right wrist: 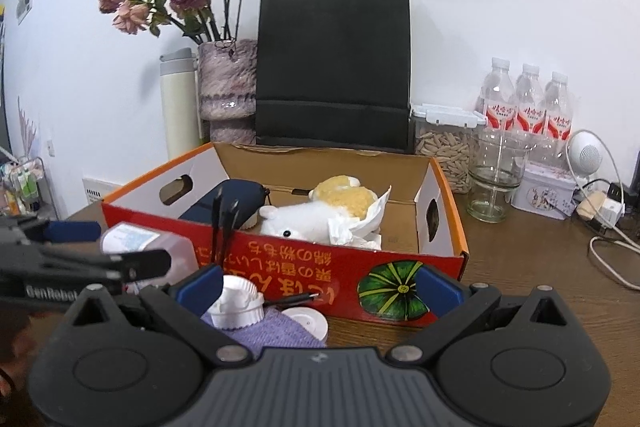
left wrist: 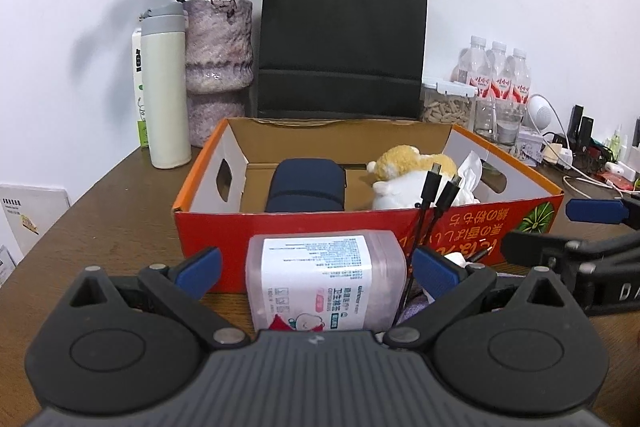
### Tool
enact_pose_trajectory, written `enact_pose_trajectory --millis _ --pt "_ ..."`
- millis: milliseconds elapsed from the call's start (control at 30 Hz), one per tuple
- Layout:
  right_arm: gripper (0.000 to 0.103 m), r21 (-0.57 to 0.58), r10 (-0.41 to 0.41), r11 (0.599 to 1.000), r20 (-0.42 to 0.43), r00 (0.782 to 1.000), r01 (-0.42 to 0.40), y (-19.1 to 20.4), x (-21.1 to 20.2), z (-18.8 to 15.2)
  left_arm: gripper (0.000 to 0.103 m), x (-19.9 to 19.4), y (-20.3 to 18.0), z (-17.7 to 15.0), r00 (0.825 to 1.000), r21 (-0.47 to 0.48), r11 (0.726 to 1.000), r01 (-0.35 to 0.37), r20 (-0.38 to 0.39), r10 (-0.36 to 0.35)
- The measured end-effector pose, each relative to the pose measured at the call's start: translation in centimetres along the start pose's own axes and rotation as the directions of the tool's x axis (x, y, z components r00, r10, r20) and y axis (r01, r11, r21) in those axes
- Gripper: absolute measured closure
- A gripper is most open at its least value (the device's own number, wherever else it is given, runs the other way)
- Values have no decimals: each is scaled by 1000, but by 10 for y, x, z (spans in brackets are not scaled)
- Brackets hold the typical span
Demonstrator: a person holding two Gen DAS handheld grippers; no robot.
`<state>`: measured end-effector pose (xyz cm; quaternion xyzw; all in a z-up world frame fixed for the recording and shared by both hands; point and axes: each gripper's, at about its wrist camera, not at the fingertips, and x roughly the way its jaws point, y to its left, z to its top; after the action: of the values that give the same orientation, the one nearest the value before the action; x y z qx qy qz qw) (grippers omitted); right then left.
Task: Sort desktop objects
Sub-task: 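Grasp the clear plastic container with the left gripper while the right gripper grasps the white cloth item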
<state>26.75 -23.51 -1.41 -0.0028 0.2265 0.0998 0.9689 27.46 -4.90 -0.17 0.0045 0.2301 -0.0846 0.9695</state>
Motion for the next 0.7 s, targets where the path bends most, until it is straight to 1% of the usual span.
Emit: enact_pose_trajectory --millis 133,300,333,367,400,433,533,667,700 --pt "4 25 34 999 -17 999 -34 0 6 4 0 8 -1 1 1000 7 1000 -5 -21 5" --pt "8 15 64 998 -32 997 -63 9 13 9 0 13 4 2 998 -19 1000 20 -57 -21" --pt "8 12 70 997 -36 997 -70 11 14 9 4 14 6 2 998 -26 999 22 -61 -24" --pt "11 6 76 997 -42 996 -75 14 15 11 8 15 7 3 997 -33 999 27 -66 -29" --pt "18 4 77 997 -47 996 -77 16 17 12 12 15 8 3 996 -43 998 42 -71 -45" --pt "19 5 79 997 -53 995 -79 18 18 13 18 15 9 3 995 -51 997 54 -76 -57" --pt "26 27 96 995 -69 993 -95 18 23 15 19 14 11 4 995 -48 998 45 -85 -49" --pt "30 56 115 992 -97 989 -110 19 28 18 19 11 18 5 995 -79 996 42 -90 -49" --pt "34 62 120 991 -104 987 -114 19 29 18 19 10 19 5 995 -86 996 39 -87 -47"
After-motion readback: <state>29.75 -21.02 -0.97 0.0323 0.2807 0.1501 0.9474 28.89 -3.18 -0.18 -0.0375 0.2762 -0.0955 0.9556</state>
